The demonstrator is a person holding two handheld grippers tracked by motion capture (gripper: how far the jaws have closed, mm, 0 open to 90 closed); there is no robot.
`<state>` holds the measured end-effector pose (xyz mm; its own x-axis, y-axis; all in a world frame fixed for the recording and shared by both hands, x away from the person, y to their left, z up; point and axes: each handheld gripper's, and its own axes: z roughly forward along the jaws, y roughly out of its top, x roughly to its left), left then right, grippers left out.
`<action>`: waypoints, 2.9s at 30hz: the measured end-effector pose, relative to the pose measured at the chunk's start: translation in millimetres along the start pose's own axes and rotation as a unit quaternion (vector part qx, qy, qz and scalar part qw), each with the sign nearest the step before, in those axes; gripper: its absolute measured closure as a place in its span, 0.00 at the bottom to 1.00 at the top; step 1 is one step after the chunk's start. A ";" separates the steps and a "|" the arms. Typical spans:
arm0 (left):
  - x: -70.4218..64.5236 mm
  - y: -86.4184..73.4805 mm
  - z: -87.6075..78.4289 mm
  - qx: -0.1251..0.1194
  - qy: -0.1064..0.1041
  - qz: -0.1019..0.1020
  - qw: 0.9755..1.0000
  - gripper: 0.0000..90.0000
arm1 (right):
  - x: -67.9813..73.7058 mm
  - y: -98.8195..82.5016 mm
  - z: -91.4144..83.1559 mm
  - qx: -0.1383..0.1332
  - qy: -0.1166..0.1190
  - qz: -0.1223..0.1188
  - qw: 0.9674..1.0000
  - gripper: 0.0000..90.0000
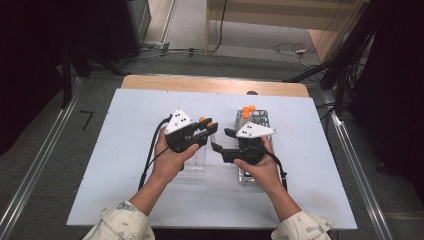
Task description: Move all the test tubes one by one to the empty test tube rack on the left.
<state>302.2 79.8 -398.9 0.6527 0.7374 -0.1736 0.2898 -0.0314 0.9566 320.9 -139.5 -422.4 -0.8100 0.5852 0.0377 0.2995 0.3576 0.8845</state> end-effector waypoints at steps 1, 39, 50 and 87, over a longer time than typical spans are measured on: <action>1.3 0.7 -1.1 -0.001 0.002 -0.001 1.000 0.79 | -0.7 0.2 -0.7 -0.001 -0.003 0.000 1.000 0.31; 31.3 2.1 12.1 0.005 0.081 0.015 0.997 0.79 | -7.6 3.9 -15.9 -0.014 -0.023 0.012 1.000 0.19; 25.6 -13.5 25.5 0.055 0.104 0.035 0.992 0.78 | -6.9 3.7 -16.4 -0.014 -0.023 0.011 1.000 0.19; 18.9 -4.9 10.8 0.073 0.038 -0.008 0.997 0.36 | -10.0 2.4 -18.5 -0.014 -0.026 0.015 0.999 0.19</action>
<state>320.7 86.6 -409.3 0.5936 0.7878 -0.1646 0.4020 -0.1131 0.9086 320.4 -158.0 -412.1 -0.7730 0.6331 0.0410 0.3087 0.3189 0.8961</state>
